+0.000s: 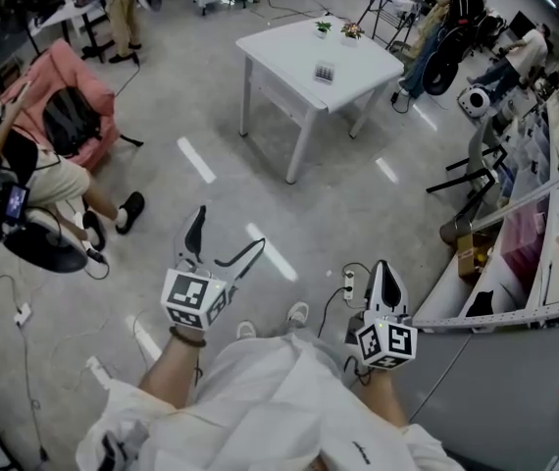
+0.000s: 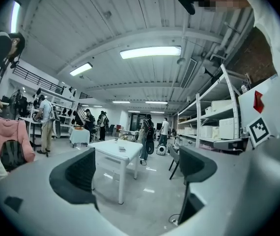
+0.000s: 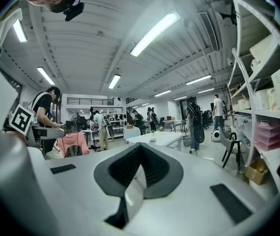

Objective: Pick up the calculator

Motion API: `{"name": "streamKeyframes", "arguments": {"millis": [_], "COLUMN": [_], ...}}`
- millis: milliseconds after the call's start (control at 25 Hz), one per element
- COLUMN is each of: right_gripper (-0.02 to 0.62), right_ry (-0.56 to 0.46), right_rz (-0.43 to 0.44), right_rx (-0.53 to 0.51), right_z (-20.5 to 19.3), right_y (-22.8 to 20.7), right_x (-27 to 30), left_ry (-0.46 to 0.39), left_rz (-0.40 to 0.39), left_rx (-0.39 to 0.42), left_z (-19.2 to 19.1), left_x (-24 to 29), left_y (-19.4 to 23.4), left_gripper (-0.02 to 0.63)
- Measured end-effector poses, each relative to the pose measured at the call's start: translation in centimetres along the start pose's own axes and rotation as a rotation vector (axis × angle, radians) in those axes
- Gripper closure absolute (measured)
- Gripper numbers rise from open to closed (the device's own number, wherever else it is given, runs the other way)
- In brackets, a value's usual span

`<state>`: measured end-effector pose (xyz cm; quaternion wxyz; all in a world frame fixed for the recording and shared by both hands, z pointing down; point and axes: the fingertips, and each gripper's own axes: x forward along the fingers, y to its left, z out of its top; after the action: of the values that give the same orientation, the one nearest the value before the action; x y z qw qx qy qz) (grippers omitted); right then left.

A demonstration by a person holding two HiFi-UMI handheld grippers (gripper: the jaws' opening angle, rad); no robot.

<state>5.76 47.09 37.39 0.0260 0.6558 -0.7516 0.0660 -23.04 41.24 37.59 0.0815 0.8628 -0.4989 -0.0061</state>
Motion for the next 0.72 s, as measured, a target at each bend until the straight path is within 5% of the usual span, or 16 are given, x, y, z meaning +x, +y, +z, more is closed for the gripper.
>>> {"name": "streamKeyframes", "arguments": {"millis": [720], "right_gripper": [0.577], "right_ry": [-0.016], "right_rz": [0.020], "right_rx": [0.040], "right_z": [0.3], "right_y": [-4.4], "right_x": [8.5], "left_ry": [0.001], "left_rz": [0.029], "left_rx": [-0.031], "left_z": [0.5], "left_x": [8.1], "left_y": [1.2], "left_gripper": [0.094]}}
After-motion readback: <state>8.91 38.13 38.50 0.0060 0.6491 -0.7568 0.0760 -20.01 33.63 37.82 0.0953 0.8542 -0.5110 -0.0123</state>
